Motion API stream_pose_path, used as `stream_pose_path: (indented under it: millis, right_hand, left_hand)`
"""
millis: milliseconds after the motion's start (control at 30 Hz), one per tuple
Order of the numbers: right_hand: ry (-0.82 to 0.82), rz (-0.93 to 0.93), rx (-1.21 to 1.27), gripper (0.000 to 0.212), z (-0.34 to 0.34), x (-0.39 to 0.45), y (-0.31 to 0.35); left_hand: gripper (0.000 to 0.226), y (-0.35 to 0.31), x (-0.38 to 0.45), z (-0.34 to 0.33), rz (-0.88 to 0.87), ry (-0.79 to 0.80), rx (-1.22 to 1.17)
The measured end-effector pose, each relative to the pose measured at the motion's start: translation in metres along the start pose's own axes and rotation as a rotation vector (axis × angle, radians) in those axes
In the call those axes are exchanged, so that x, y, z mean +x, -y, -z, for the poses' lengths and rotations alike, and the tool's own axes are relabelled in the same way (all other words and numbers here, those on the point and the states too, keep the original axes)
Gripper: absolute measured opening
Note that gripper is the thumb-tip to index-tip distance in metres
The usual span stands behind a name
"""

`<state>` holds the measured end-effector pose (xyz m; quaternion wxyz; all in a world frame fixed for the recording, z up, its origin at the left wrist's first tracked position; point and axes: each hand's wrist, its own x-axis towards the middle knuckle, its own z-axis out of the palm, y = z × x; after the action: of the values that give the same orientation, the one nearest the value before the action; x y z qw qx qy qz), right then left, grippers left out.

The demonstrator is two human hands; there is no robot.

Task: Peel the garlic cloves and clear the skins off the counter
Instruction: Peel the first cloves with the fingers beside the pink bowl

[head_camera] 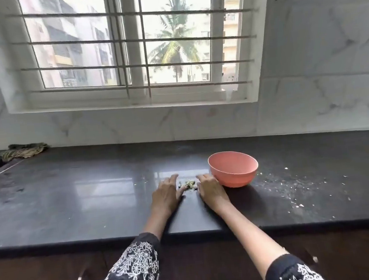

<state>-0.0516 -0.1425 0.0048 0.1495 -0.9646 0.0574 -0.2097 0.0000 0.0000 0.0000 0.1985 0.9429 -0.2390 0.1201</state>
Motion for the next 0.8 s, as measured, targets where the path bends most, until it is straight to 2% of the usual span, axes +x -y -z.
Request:
stream_pose_path:
  millis: [100,267,467,567,667,800]
  right_hand:
    - [0.023,0.037,0.027,0.035,-0.005,0.014,-0.001]
    - [0.083,0.110,-0.016,0.025,-0.013,0.026,-0.002]
    - [0.119,0.073,-0.010,0.030,-0.012,0.043,-0.009]
    - [0.135,0.064,-0.002,0.026,-0.012,0.047,-0.008]
    - [0.092,0.019,0.077,0.020,-0.020,0.045,-0.007]
    - [-0.063,0.091,0.065,0.020,-0.017,0.041,-0.005]
  left_hand:
    - [0.052,-0.002,0.009,-0.004,-0.047,0.007,0.027]
    - [0.035,0.000,0.024,-0.012,-0.059,0.024,0.026]
    - [0.031,-0.007,0.037,-0.014,-0.044,-0.006,0.006]
    - [0.029,-0.007,0.038,-0.010,-0.038,-0.009,-0.009]
    - [0.028,-0.004,0.036,-0.012,-0.035,-0.014,-0.017]
    - [0.033,-0.005,0.037,-0.012,-0.078,-0.080,-0.013]
